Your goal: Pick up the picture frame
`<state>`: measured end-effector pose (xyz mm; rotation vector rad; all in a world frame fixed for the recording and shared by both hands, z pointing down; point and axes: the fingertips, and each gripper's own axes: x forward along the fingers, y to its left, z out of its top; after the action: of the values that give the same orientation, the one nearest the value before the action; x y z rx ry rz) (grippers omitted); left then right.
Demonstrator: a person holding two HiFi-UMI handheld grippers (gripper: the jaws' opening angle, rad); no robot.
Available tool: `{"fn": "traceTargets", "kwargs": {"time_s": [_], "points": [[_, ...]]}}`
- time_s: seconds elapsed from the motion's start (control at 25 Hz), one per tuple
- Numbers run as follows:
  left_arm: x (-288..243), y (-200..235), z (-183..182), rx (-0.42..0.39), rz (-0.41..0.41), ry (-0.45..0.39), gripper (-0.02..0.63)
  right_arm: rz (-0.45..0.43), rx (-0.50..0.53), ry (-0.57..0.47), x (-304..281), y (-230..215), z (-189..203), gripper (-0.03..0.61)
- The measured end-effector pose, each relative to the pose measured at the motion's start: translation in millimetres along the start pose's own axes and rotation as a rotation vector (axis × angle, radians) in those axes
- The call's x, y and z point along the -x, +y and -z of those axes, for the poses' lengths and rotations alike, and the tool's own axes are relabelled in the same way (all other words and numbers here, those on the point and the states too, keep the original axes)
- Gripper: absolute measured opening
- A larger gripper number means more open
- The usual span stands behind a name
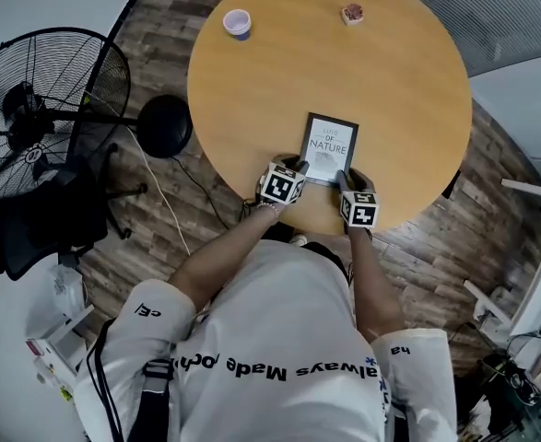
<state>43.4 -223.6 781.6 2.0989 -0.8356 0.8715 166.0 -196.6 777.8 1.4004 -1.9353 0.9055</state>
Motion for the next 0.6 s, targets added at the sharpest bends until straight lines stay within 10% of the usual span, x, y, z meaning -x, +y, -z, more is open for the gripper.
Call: {"fn": "traceTargets", "kwargs": {"time_s": [0.6], "points": [[21,-6,-24,-0.03,-0.021,-0.059,0.11,0.022,-0.012,-0.063,18,4,-23,0.112]]}}
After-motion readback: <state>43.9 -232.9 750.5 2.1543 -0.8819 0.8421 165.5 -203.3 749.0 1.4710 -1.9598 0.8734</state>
